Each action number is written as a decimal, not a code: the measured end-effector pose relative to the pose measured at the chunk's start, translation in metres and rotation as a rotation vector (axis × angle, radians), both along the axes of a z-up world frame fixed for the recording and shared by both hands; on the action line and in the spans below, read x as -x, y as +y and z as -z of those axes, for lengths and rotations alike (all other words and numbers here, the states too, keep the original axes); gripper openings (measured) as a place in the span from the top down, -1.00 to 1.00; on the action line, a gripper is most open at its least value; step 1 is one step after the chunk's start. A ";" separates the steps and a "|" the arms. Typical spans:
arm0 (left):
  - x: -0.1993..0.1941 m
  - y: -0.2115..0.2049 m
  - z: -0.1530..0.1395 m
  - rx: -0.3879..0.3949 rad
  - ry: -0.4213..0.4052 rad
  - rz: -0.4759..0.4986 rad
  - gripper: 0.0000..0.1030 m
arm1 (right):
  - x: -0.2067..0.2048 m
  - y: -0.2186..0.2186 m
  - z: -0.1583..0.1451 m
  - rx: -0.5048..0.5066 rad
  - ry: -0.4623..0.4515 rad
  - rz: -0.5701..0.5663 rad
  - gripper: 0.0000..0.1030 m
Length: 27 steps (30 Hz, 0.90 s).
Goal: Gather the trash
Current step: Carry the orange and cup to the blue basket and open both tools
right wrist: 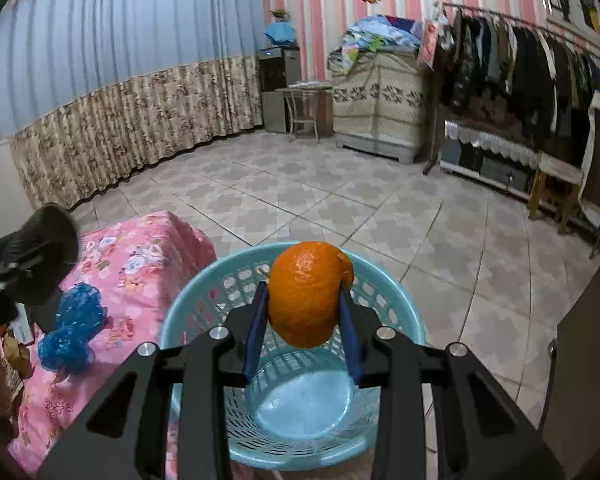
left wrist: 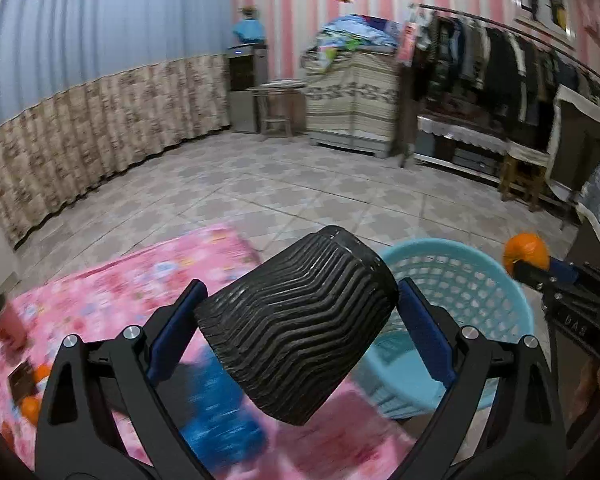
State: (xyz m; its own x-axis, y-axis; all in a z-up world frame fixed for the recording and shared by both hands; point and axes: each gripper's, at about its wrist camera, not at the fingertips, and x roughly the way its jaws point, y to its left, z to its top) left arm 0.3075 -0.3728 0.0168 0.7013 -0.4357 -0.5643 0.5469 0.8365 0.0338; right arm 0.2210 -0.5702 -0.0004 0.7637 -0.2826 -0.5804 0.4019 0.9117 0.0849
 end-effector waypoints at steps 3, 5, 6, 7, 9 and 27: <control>0.002 -0.030 0.009 -0.007 0.006 0.041 -0.78 | 0.006 -0.006 0.003 -0.012 -0.003 0.018 0.34; 0.002 -0.046 0.016 0.006 0.027 0.072 -0.79 | 0.009 -0.015 0.005 -0.035 -0.012 0.037 0.34; 0.000 -0.050 0.020 0.006 0.034 0.079 -0.79 | 0.010 -0.018 0.007 -0.042 -0.014 0.042 0.34; 0.000 -0.055 0.023 0.003 0.041 0.085 -0.79 | 0.009 -0.021 0.009 -0.046 -0.011 0.048 0.34; -0.001 -0.064 0.029 -0.002 0.054 0.100 -0.79 | 0.007 -0.027 0.013 -0.048 -0.002 0.059 0.34; -0.023 -0.105 0.052 -0.037 0.149 0.196 -0.80 | 0.001 -0.040 0.036 -0.095 0.013 0.086 0.34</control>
